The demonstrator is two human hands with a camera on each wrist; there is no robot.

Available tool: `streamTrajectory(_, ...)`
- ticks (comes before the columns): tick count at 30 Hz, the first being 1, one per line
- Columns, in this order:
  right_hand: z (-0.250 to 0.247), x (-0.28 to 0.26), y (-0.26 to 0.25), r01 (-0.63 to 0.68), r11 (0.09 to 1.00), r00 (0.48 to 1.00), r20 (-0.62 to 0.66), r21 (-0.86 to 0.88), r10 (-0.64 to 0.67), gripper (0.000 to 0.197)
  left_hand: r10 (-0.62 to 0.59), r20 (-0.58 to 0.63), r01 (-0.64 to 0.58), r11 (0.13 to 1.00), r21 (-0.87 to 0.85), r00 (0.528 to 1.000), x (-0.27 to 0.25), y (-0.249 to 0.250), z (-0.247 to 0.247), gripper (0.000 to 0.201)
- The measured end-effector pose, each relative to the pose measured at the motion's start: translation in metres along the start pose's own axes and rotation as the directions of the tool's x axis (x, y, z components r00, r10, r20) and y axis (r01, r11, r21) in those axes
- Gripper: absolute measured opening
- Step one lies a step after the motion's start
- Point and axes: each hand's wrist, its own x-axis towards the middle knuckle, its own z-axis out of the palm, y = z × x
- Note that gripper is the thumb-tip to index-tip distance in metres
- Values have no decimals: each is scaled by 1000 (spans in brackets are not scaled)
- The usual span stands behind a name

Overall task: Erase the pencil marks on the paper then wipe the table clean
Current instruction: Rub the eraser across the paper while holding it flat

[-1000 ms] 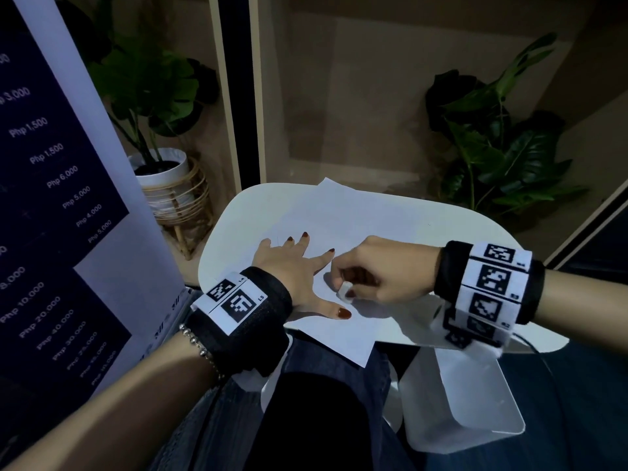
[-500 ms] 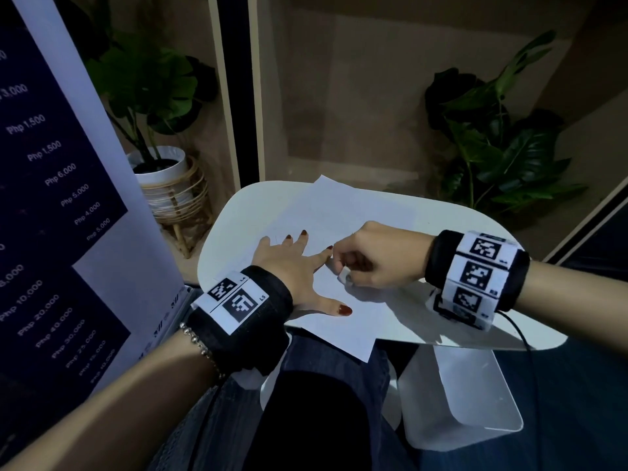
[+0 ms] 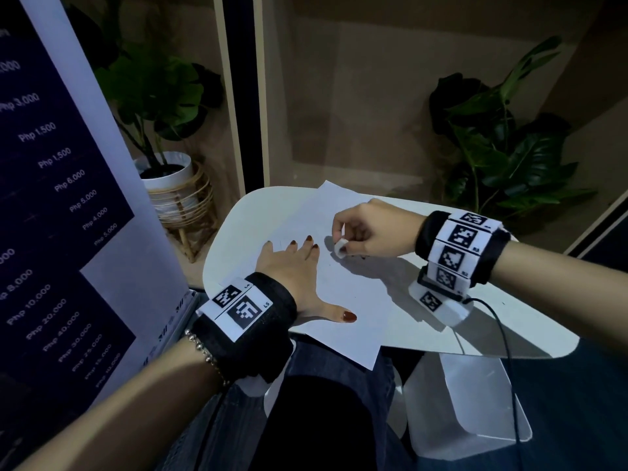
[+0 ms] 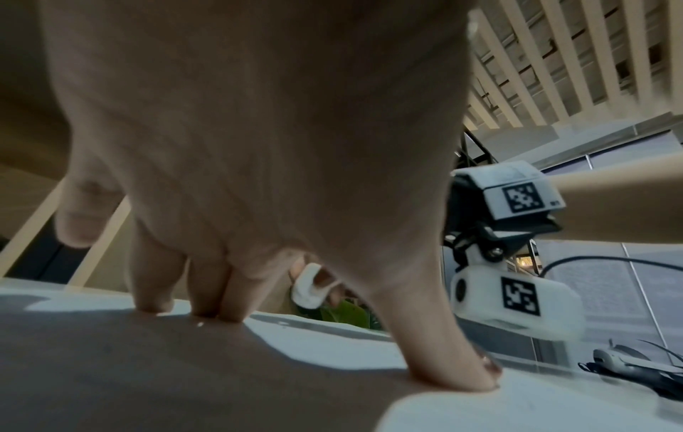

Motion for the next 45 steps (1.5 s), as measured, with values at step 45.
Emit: streamTrajectory(45, -7, 5, -1, -36, 999, 987, 159, 34, 30, 5, 12, 21, -12, 1000, -7, 1000, -2, -6, 1, 116)
